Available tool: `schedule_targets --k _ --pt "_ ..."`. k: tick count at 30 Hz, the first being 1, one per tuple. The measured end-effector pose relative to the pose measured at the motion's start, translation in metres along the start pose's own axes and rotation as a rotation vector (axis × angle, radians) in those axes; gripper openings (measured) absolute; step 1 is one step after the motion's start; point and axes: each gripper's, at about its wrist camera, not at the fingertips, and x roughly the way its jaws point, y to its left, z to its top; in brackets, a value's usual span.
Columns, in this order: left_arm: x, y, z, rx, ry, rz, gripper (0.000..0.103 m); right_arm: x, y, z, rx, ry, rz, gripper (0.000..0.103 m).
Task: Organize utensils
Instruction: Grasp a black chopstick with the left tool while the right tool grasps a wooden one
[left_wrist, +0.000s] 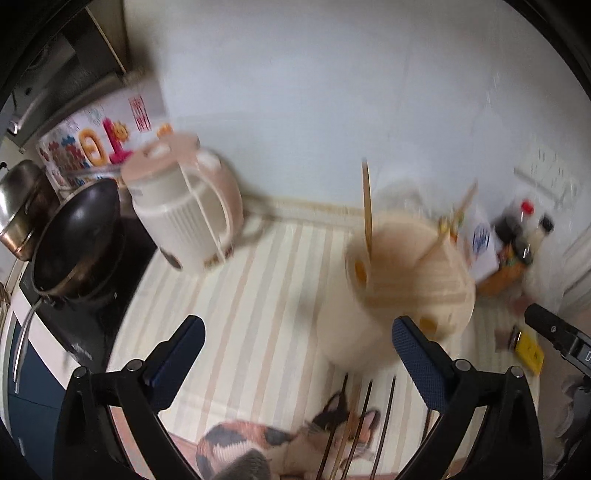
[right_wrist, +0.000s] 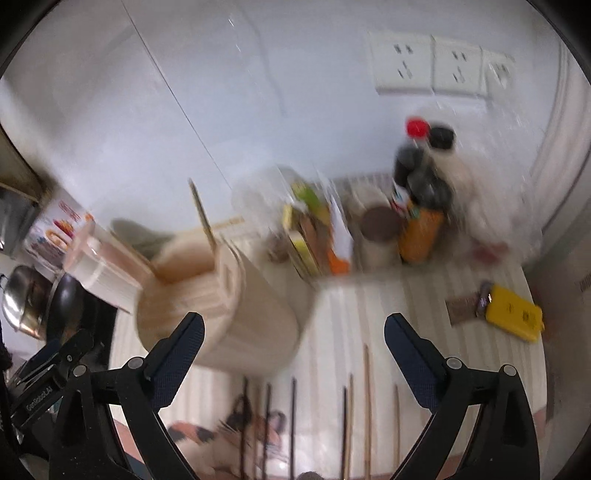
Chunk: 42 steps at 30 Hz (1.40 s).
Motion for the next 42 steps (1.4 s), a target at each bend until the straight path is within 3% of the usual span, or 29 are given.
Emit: schedule_targets --k 4,7,13,15,16,20,23,27,31,33,36,42 --pt "0.028 -0.014 -0.033 0.049 0.092 0.015 0.103 0.022 -0.013 -0.029 -0.005 0.072 -0.039 0.098" --pt "0.051 -0.023 -0.058 0.068 0.170 0.017 0.103 0.043 -0.024 -0.052 0.005 0.138 -0.061 0.088" --pt "0.096 -0.030 -0.100 0.093 0.305 0.013 0.103 0.079 -0.047 -0.094 0.056 0.261 -0.070 0.062" --pt "0.108 -0.031 -0.111 0.083 0.348 -0.018 0.100 0.090 -0.057 -0.108 0.087 0.304 -0.052 0.045" --pt "0.114 -0.031 -0.117 0.081 0.368 -0.027 0.098 0.094 -0.060 -0.112 0.095 0.317 -0.048 0.043" --pt "0.133 -0.038 -0.130 0.102 0.422 -0.047 0.075 0.109 -0.068 -0.129 0.112 0.356 -0.052 0.032" --pt "0.142 -0.042 -0.136 0.126 0.436 -0.046 0.066 0.119 -0.072 -0.135 0.119 0.383 -0.054 0.028" --pt "0.154 -0.048 -0.144 0.156 0.469 -0.042 0.042 0.132 -0.075 -0.143 0.125 0.422 -0.047 0.025" --pt "0.161 -0.050 -0.147 0.180 0.469 -0.026 0.029 0.138 -0.081 -0.149 0.153 0.437 -0.056 0.025" --pt "0.163 -0.050 -0.149 0.177 0.476 -0.031 0.012 0.139 -0.085 -0.149 0.162 0.435 -0.068 0.025" --pt "0.162 -0.049 -0.149 0.175 0.463 -0.020 0.004 0.141 -0.091 -0.148 0.165 0.434 -0.090 0.025" --pt "0.162 -0.033 -0.145 0.156 0.452 0.005 0.003 0.154 -0.096 -0.150 0.136 0.454 -0.139 0.025"
